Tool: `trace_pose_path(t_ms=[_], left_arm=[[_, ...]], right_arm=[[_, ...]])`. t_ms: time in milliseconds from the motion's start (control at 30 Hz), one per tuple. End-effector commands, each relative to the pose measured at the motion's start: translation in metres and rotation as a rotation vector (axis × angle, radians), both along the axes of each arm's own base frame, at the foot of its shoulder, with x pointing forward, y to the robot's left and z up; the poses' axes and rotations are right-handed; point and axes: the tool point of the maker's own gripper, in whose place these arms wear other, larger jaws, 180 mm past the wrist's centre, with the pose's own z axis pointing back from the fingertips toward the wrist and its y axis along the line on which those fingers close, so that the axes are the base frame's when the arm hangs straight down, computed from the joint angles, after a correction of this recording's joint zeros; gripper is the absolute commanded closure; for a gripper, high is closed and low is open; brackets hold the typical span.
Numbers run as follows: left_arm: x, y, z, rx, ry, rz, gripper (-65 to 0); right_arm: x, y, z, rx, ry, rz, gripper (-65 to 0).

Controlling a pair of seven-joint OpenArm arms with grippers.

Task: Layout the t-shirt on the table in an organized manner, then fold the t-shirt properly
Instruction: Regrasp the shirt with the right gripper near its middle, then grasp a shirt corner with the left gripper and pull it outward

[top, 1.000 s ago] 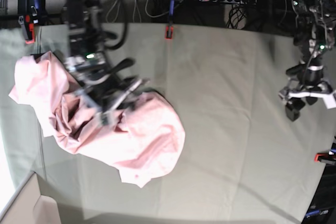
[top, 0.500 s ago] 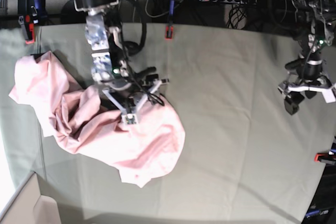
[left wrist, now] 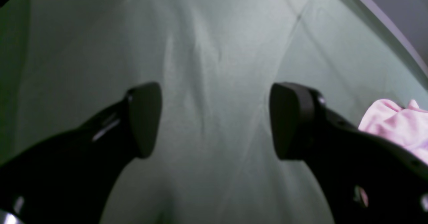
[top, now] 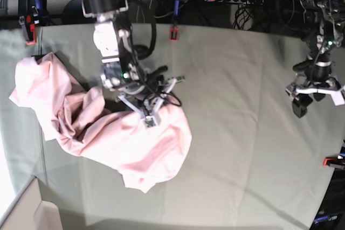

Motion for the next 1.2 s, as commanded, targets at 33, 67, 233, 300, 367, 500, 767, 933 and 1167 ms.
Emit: trace_pose_path(t_ms=[33,67,233,300,367,500,767,933,1167], left_arm=[[0.007,0.004,0.020,0.031,-0.060,-0.003,-48.6],[0.007,0.005,0.019,0.031,-0.058,-0.001,-48.6],[0.006,0.002,0.014,0.020,-0.048,-0.004,-48.6],[0.005,0.002,0.013,0.023,-0.043,-0.005,-48.7],[-0.003,0.001,0.006,0.021,-0.020,-0.006,-48.9],[-0.007,0.001,0.003,0.023,-0.009,-0.007,-49.0],[-0.020,-0.021,-0.017,-0.008,0.045,-0.049,-49.0],[-0.022,-0.065,-0.034,-0.059,0.081,-0.138,-49.0],[-0.028,-0.108,-0.074,-0.123,0.170,-0.204,-49.0]], right_arm=[[0.008,0.037,0.050,0.076,-0.149,0.109,0.0],[0.004,0.049,0.063,0.086,-0.185,0.150,0.0],[-0.018,0.115,0.121,0.140,-0.341,0.353,0.0],[-0.031,0.136,0.127,0.155,-0.355,0.422,0.0],[-0.037,0.144,0.126,0.158,-0.351,0.450,-2.8],[-0.044,0.150,0.119,0.156,-0.330,0.475,-20.5],[-0.010,0.104,0.139,0.146,-0.390,0.315,-40.2],[0.008,0.045,0.139,0.079,-0.417,0.191,-40.3],[0.002,0.000,0.123,-0.007,-0.395,0.147,-40.3]])
